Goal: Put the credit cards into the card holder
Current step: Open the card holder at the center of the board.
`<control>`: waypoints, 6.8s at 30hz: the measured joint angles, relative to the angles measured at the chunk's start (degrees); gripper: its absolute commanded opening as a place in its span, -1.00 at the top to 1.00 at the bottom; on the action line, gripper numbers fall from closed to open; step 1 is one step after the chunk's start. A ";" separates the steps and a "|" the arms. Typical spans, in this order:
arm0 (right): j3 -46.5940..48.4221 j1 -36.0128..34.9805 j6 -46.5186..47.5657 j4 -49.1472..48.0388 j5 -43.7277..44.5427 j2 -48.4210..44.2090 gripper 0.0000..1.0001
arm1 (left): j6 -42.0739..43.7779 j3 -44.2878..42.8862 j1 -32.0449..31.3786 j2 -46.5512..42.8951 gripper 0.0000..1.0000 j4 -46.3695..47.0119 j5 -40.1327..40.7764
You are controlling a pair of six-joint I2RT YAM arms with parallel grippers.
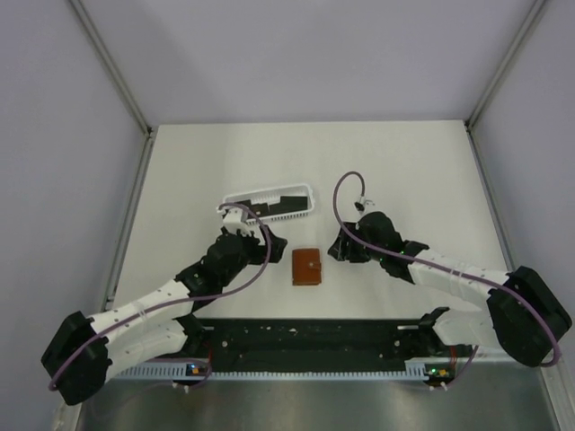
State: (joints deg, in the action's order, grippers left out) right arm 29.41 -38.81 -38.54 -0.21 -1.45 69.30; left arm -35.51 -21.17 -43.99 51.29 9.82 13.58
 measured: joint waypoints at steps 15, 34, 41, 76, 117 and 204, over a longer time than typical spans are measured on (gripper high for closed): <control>17.49 -9.90 2.08 10.54 7.63 11.65 0.02 | 1.51 0.74 4.20 5.68 0.61 4.37 -13.20; 24.37 -15.80 -4.28 21.42 14.95 23.39 0.04 | 0.90 5.44 2.43 17.62 1.00 21.11 -26.82; 25.51 -16.57 -4.52 22.53 14.88 23.43 0.16 | 0.33 6.78 1.62 21.73 1.00 24.87 -27.61; 28.76 -18.58 -5.11 24.28 17.07 27.74 1.00 | -6.45 10.14 -4.09 35.32 1.00 41.81 -26.49; 7.61 -12.00 -4.98 15.58 16.57 3.85 -0.12 | -3.10 4.63 -4.22 28.79 1.00 23.85 -22.21; 21.68 -11.89 3.43 27.10 11.28 0.44 1.00 | 0.20 -3.58 -4.22 11.19 1.00 6.84 -16.24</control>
State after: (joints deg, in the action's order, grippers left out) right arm 51.09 -50.70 -35.11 26.89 9.82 69.73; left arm -35.31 -24.75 -48.21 62.48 16.67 -2.66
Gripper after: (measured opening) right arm 0.018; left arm 0.013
